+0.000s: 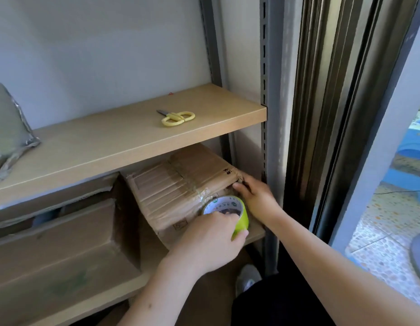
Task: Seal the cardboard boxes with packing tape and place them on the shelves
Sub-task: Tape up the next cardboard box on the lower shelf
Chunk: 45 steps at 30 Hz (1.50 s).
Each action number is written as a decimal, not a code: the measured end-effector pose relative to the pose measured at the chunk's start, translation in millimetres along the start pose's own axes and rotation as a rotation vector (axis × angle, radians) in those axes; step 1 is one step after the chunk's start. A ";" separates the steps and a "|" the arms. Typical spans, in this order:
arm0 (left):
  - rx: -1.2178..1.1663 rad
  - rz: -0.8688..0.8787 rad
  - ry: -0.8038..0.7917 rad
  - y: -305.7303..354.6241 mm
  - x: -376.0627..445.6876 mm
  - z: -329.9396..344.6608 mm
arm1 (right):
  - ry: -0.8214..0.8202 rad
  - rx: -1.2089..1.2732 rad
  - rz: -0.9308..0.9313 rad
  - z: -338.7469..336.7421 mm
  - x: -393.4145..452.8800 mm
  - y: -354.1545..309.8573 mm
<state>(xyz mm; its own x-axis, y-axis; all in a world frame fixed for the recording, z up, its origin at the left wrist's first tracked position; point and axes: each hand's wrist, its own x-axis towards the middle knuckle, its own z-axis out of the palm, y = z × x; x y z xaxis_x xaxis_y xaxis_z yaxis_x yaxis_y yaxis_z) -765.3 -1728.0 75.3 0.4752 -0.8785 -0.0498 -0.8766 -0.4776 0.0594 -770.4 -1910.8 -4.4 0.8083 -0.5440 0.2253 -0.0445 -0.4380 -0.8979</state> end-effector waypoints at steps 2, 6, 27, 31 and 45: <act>-0.026 -0.009 -0.042 0.8 -5.9 2.5 | 0.120 0.032 -0.011 3.9 0.4 3.1; 0.133 -0.078 0.050 -4.4 -35.6 -1.9 | 0.216 0.022 -0.027 7.0 -1.5 2.3; 0.125 -0.409 0.205 -117.2 -71.4 16.9 | 0.145 0.015 0.136 11.0 -2.2 -5.2; 0.192 -0.370 0.229 -125.7 -57.6 18.0 | 0.111 -0.234 0.212 8.4 -14.4 -31.2; -0.066 -0.123 -0.068 -150.7 -84.1 13.2 | -0.419 -0.788 -0.666 70.1 -18.6 -87.5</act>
<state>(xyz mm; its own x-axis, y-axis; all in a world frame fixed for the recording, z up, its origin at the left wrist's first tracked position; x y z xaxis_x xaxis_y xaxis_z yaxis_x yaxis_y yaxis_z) -674.2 -1582.0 57.4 0.5707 -0.8111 -0.1278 -0.8040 -0.5836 0.1139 -740.4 -1812.1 43.5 0.9371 0.1885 0.2939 0.2320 -0.9652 -0.1204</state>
